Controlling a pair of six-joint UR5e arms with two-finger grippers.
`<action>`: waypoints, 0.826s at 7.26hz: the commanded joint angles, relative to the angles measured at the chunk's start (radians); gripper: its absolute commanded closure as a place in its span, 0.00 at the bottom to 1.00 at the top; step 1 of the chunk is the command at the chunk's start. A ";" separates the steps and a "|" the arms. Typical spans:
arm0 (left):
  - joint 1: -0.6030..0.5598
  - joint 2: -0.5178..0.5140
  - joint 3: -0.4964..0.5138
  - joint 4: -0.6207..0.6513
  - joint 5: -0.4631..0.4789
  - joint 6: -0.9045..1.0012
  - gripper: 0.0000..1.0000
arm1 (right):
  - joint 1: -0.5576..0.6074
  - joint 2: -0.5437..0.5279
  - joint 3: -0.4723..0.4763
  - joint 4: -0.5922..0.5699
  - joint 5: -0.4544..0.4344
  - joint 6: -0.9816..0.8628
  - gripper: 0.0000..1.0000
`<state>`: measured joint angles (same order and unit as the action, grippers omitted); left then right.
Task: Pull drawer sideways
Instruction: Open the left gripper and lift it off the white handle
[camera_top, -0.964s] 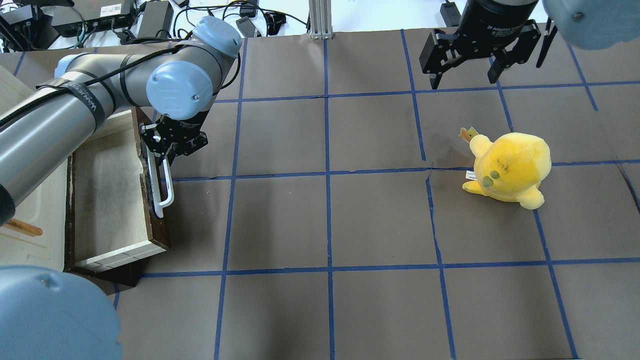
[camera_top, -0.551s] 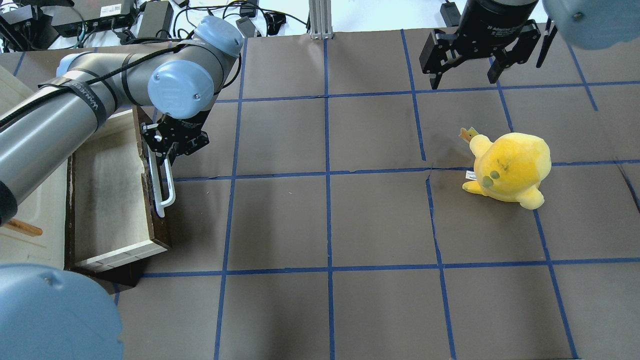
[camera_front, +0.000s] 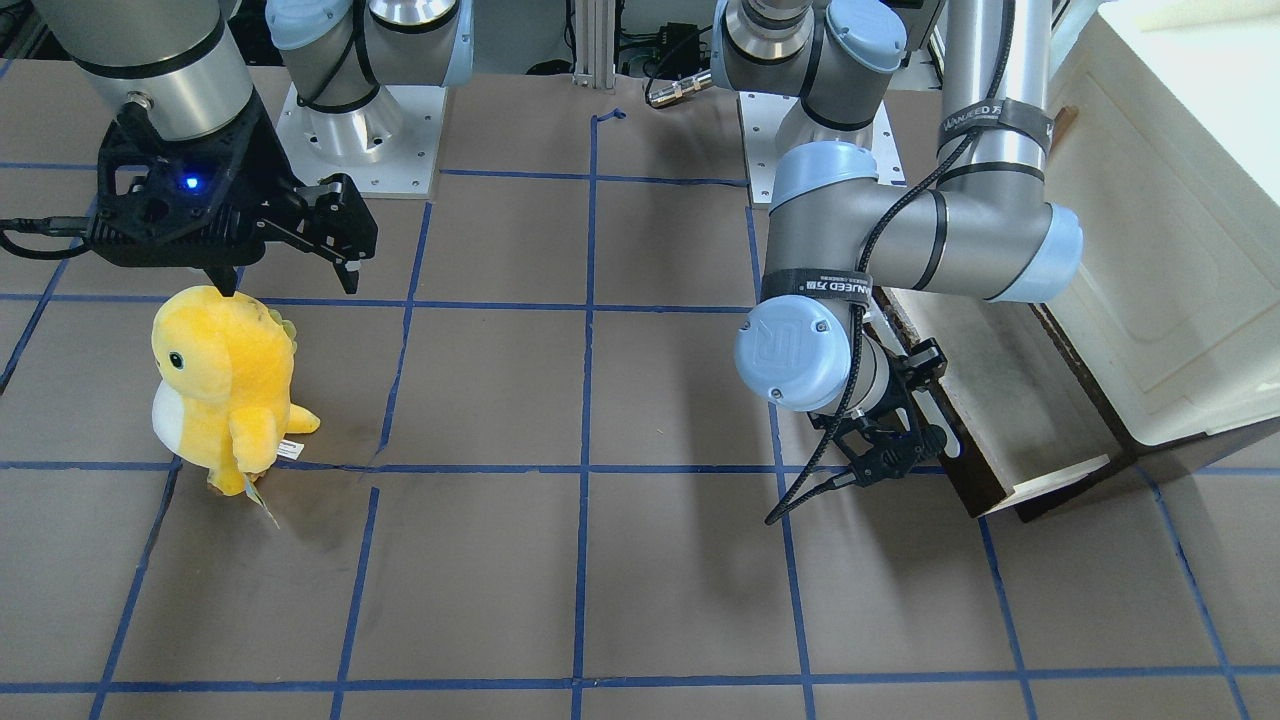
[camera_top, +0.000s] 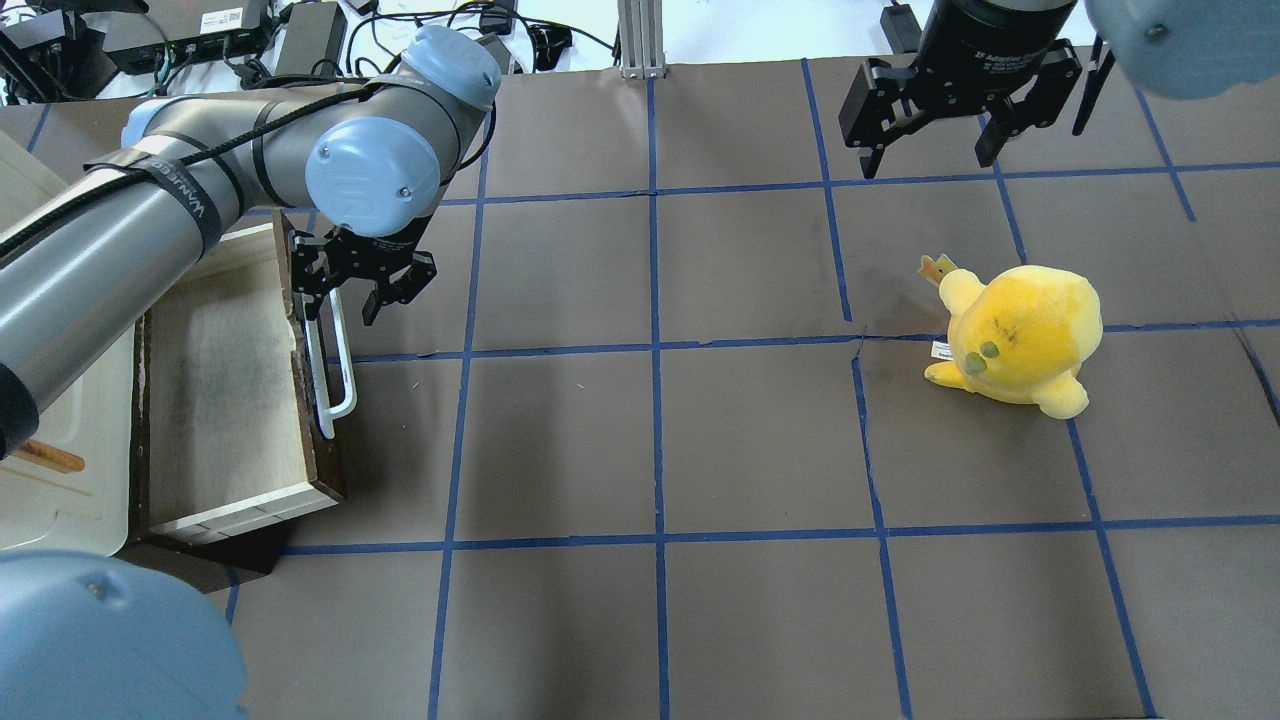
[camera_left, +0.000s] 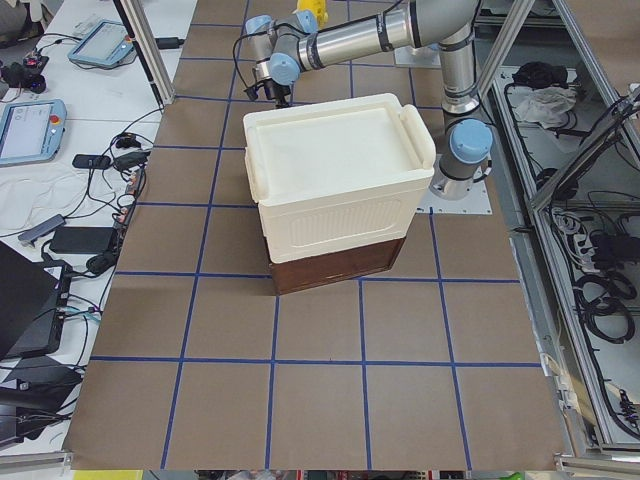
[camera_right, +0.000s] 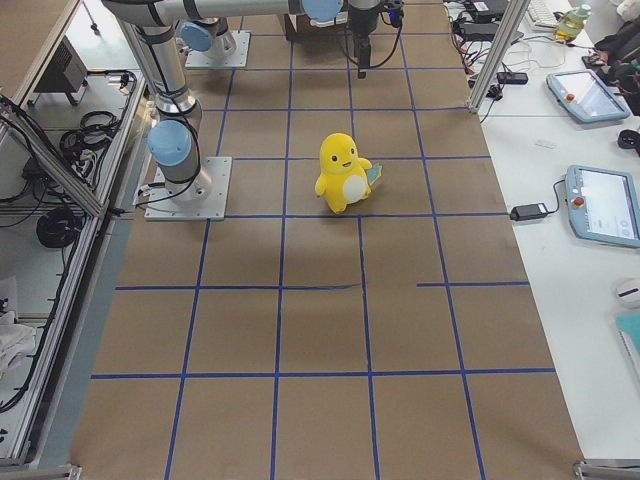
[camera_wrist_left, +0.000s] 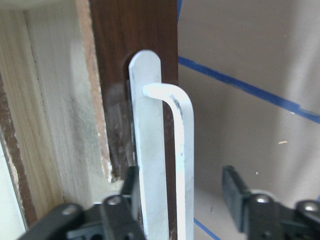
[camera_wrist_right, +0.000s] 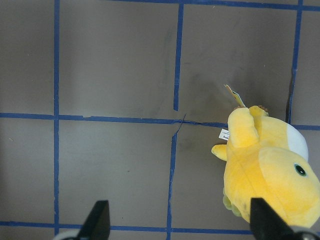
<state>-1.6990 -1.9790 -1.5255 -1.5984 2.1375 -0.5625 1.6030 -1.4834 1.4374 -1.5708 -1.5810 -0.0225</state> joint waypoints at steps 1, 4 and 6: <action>-0.025 0.049 0.098 -0.014 -0.155 0.064 0.00 | 0.000 0.000 0.000 0.000 -0.001 0.001 0.00; -0.033 0.175 0.123 -0.041 -0.436 0.128 0.00 | 0.000 0.000 0.000 0.000 0.001 0.001 0.00; 0.008 0.259 0.128 -0.037 -0.436 0.437 0.00 | 0.000 0.000 0.000 0.000 0.001 0.001 0.00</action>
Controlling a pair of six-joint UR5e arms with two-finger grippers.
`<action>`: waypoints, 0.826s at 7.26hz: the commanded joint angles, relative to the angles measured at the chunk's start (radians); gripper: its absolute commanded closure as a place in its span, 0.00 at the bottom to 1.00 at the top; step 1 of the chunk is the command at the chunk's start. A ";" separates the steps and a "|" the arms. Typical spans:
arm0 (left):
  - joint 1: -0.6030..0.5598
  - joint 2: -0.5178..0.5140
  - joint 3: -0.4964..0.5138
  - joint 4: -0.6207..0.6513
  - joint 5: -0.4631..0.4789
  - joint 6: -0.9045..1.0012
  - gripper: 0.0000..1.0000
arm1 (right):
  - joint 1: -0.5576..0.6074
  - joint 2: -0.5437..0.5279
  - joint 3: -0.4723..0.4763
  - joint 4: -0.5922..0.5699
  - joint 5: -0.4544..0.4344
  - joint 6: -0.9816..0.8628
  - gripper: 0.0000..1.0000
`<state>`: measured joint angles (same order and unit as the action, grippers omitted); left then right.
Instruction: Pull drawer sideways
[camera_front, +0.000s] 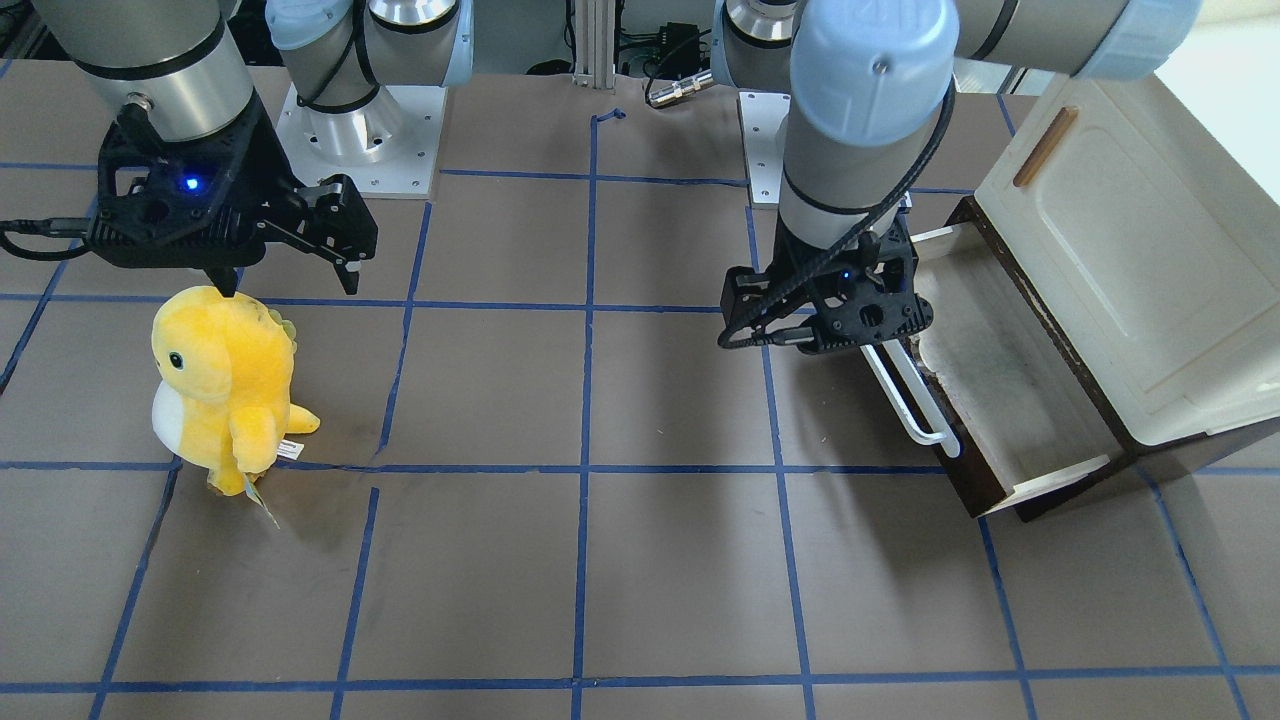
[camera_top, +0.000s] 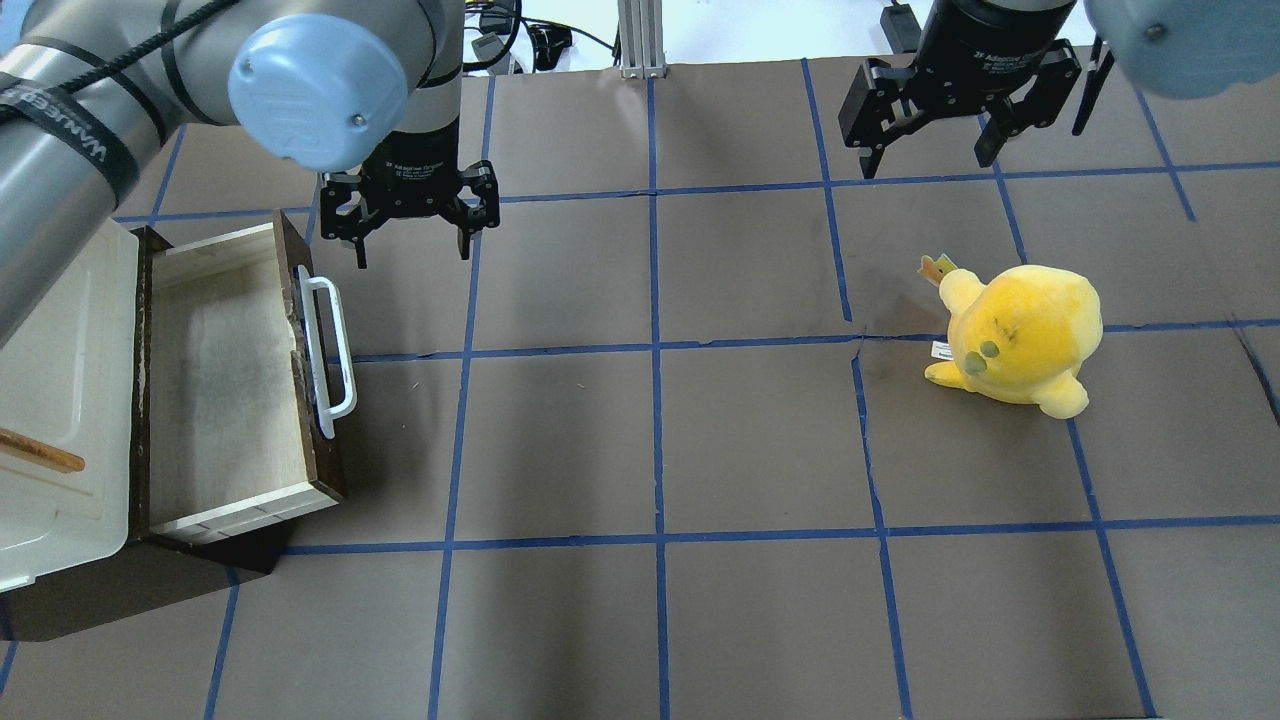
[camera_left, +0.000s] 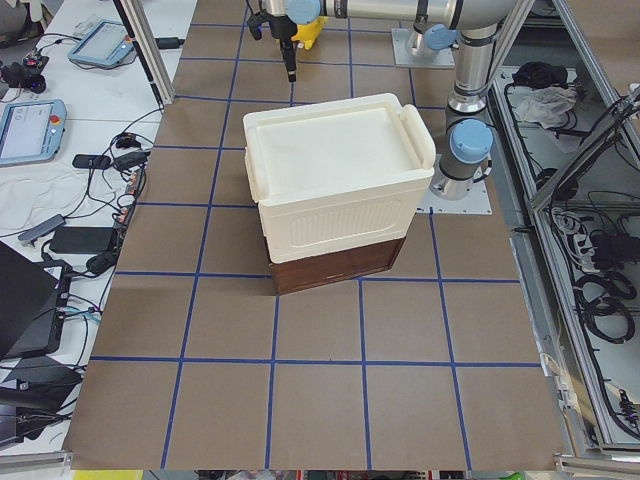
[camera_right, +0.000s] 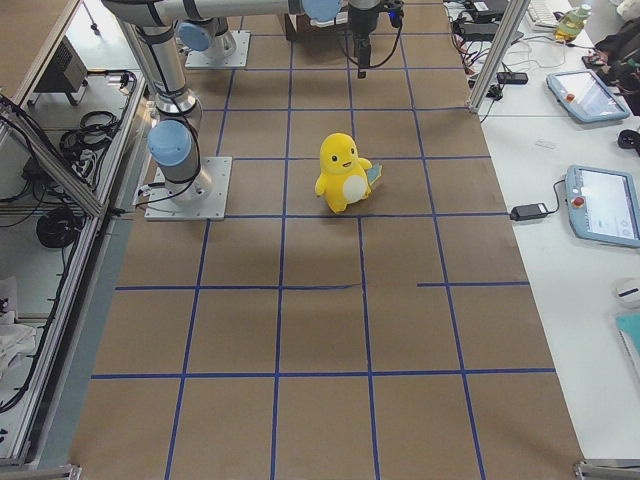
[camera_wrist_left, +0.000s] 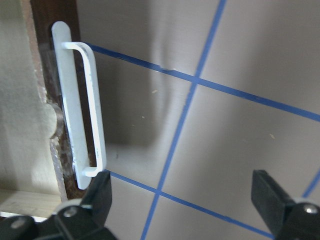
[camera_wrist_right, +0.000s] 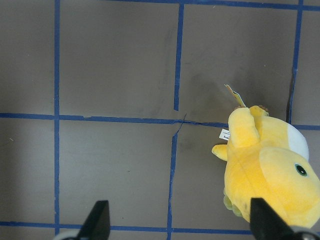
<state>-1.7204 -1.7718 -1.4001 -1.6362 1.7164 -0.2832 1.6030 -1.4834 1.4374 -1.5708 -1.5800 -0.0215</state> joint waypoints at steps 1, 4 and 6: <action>0.085 0.093 -0.005 -0.005 -0.043 0.232 0.00 | 0.000 0.000 0.000 0.000 0.000 0.000 0.00; 0.163 0.170 -0.042 0.004 -0.075 0.453 0.00 | 0.000 0.000 0.000 0.000 -0.002 0.000 0.00; 0.177 0.183 -0.098 0.074 -0.162 0.463 0.00 | 0.000 0.000 0.000 0.000 0.000 0.000 0.00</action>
